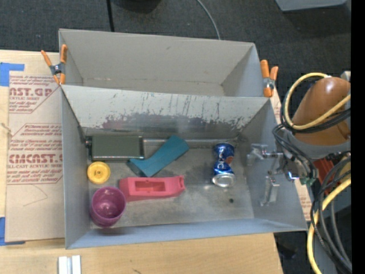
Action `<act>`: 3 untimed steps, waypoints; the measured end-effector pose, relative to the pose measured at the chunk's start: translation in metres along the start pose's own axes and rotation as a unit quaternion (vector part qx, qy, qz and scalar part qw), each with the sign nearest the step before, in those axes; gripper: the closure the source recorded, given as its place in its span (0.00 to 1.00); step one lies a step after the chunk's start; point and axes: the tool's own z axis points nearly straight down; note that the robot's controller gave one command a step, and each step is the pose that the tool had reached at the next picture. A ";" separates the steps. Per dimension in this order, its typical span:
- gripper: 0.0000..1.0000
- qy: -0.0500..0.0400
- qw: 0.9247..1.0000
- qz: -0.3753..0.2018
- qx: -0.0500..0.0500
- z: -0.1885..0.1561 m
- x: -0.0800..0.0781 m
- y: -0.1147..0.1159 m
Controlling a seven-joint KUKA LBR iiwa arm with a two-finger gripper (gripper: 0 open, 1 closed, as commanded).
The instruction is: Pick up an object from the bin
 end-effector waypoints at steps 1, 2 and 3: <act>0.00 -0.004 1.000 -0.001 0.001 -0.005 -0.002 0.000; 0.00 0.001 1.000 0.000 0.000 -0.045 -0.030 0.031; 0.00 -0.011 1.000 -0.019 0.002 -0.031 -0.054 0.053</act>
Offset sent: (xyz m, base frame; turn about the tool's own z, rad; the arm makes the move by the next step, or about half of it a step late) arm 0.0550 0.0592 0.0785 -0.0107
